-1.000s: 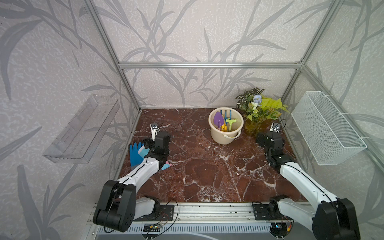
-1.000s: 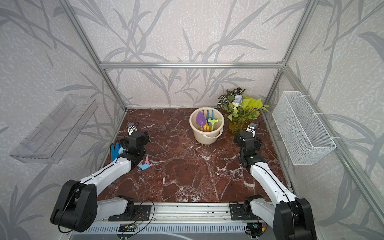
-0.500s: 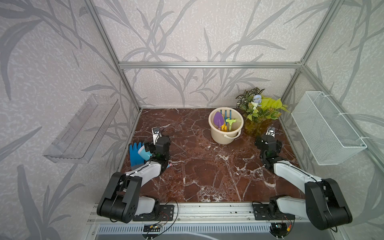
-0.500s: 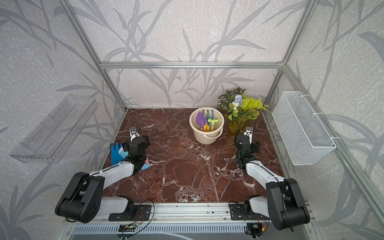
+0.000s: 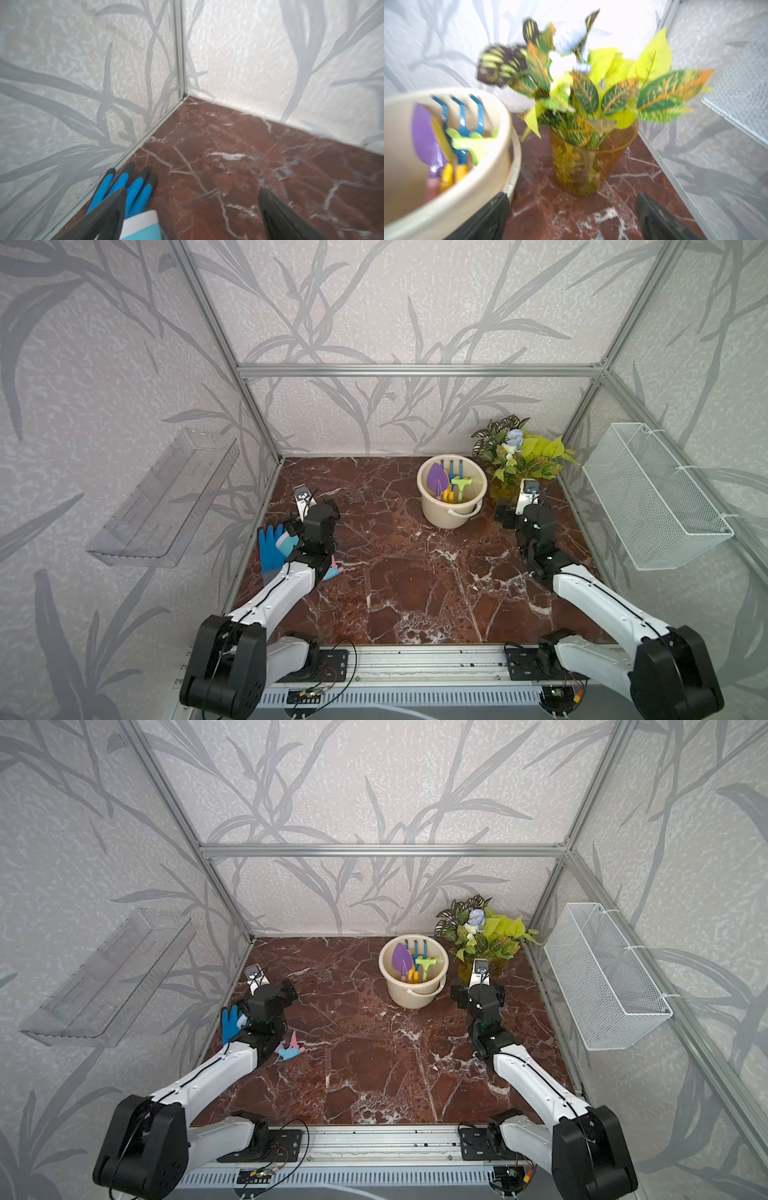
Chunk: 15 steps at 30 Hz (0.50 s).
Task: Organize the gardening tools
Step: Pick up the gardening tool from the center of the board.
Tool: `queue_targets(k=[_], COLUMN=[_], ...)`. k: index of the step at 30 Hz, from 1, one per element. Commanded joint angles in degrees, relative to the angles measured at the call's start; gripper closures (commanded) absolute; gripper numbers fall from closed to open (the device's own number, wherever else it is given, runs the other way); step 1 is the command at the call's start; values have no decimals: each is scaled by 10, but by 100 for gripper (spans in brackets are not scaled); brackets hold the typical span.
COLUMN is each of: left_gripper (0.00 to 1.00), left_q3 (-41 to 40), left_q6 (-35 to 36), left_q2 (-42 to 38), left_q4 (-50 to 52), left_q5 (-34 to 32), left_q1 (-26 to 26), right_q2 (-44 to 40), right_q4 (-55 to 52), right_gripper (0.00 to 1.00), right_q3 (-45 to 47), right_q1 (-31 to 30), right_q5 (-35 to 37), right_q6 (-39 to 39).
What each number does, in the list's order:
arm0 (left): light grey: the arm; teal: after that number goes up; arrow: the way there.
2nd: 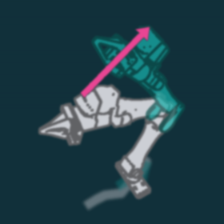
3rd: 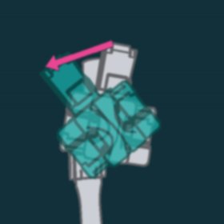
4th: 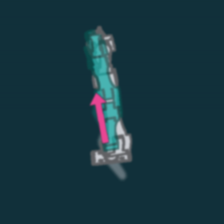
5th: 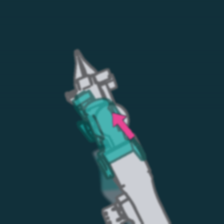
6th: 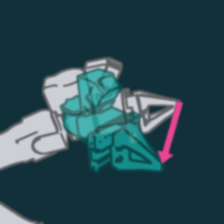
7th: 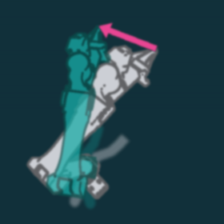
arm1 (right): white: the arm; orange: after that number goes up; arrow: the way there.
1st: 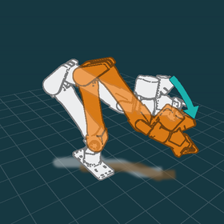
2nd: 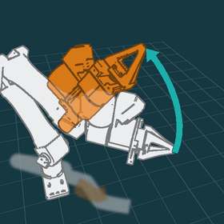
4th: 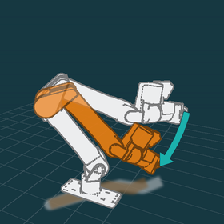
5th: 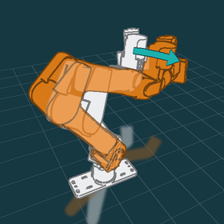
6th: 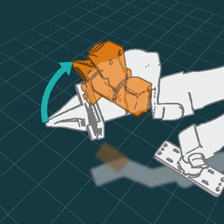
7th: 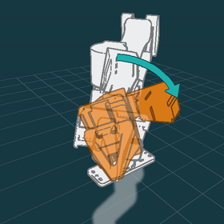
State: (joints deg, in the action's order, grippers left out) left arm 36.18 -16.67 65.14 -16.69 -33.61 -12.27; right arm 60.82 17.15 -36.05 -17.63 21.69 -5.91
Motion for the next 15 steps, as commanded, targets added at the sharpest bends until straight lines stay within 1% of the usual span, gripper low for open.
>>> queue_targets(k=[1, 3, 5, 7, 9, 11, 15], left_gripper=[0, 0, 0, 1, 4, 10, 17], left_q3=[20, 14, 12, 13, 7, -10, -39], left_q6=[-95, -130, -174, -217, -261, -303, -351], left_q2=[-37, -54, -60, -56, -56, -61, -63], left_q4=[144, 190, 247, 302, 351, 381, 400], left_q5=[54, 53, 52, 50, 33, 27, 24], left_q1=[0, 4, 8, 10, 11, 14, 16], right_q2=[-23, -11, 1, 6, 8, 13, 18], right_q4=[-93, -160, -192, -189, -179, -173, -180], right_gripper=[1, 1, 1, 1, 1, 1, 1], right_q3=[-52, -100, -126, -129, -129, -132, -140], right_q1=[-2, -5, -7, -8, -7, -8, -32], right_q5=[-155, -192, -225, -262, -293, -323, -324], right_q6=[-71, -88, -104, -126, -152, -168, -165])
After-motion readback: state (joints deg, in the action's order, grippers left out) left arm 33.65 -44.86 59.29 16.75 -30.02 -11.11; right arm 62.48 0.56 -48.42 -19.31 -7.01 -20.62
